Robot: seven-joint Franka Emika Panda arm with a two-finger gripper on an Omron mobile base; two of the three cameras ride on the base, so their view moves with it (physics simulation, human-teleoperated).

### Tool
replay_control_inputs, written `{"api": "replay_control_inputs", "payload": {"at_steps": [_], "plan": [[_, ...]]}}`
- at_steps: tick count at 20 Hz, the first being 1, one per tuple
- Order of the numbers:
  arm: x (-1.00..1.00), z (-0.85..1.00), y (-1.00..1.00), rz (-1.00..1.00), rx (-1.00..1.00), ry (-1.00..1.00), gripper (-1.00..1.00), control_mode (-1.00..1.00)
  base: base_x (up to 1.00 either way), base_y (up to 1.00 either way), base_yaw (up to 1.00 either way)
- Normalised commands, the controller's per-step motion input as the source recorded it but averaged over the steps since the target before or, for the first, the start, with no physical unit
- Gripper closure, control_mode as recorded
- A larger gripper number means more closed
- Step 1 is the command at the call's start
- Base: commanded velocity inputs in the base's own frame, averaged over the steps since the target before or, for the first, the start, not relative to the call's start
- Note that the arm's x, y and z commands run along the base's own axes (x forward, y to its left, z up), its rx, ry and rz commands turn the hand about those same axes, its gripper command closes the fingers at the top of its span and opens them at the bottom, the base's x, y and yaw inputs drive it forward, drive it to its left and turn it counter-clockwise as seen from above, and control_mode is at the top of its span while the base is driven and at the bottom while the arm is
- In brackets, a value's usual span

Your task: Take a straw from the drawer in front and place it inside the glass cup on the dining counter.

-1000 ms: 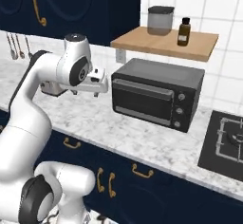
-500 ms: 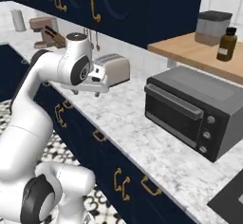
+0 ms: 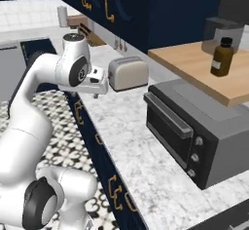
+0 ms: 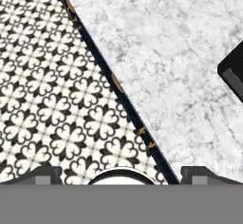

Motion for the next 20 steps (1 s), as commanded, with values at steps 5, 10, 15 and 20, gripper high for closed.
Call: {"api": "replay_control_inputs", "payload": {"at_steps": [5, 10, 15, 20], "plan": [[0.00, 0.00, 0.00, 0.00, 0.00, 0.00, -1.00, 1.00, -0.06, -0.62, 0.32], [-0.12, 0.00, -0.03, 0.20, -0.01, -0.03, -1.00, -1.00, 0.00, 0.00, 0.00], [-0.01, -0.17, 0.85, 0.03, -0.21, -0.02, -1.00, -1.00, 0.00, 0.00, 0.00], [0.24, -0.56, 1.00, 0.00, -0.36, 0.00, -1.00, -1.00, 0.00, 0.00, 0.00]]}}
